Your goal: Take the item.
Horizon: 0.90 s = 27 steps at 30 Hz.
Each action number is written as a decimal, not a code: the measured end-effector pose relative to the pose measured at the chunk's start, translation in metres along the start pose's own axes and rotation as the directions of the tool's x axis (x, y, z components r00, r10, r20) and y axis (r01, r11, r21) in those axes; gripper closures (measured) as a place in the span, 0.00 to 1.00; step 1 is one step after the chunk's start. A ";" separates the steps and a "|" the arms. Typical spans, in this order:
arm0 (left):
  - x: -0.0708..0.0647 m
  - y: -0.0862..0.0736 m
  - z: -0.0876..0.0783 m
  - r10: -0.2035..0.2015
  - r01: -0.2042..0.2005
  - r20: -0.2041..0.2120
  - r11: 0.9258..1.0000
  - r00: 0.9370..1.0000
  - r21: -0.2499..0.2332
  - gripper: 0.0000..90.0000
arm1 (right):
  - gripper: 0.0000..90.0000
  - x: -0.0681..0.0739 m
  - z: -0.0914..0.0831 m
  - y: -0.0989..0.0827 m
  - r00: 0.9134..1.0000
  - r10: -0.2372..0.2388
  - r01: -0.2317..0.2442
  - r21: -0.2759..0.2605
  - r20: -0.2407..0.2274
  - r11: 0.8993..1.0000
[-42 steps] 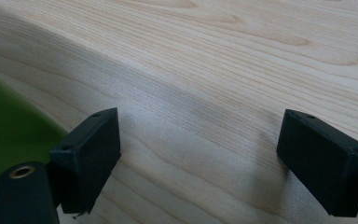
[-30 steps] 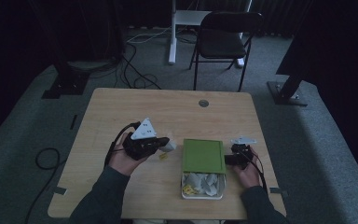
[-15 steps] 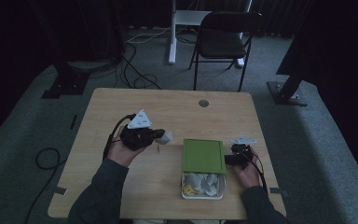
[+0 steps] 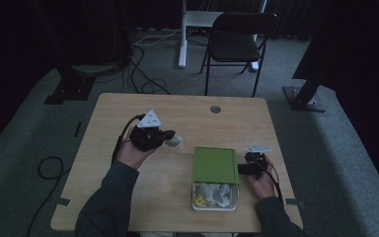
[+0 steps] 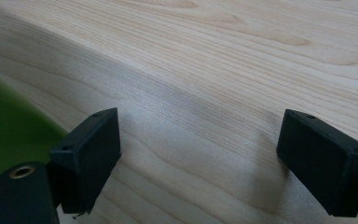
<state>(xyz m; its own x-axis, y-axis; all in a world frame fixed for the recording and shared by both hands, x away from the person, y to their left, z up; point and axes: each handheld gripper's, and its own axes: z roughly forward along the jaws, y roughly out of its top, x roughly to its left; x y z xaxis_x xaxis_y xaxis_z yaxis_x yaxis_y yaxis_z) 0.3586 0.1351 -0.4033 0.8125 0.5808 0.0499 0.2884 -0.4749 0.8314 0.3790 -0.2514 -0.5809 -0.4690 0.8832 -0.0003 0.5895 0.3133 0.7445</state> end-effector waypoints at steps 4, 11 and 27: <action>0.003 0.002 0.003 -0.003 0.003 -0.007 1.000 1.000 0.008 1.00 | 0.14 0.000 0.000 0.000 1.000 0.000 0.000 0.000 0.000 1.000; 0.006 0.018 0.007 0.011 -0.011 -0.002 1.000 1.000 0.009 1.00 | 0.14 0.000 0.000 0.000 1.000 0.001 -0.001 0.000 0.000 1.000; 0.025 0.036 0.030 -0.032 0.032 -0.017 0.999 0.999 -0.014 1.00 | 0.14 0.000 0.000 0.000 1.000 -0.001 0.001 -0.001 0.000 1.000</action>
<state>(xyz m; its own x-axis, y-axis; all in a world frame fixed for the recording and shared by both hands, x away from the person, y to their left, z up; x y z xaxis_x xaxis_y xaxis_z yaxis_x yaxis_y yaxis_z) 0.4041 0.1128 -0.3890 0.7942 0.6067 0.0325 0.3072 -0.4471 0.8401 0.3791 -0.2514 -0.5809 -0.4693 0.8831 -0.0011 0.5888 0.3138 0.7449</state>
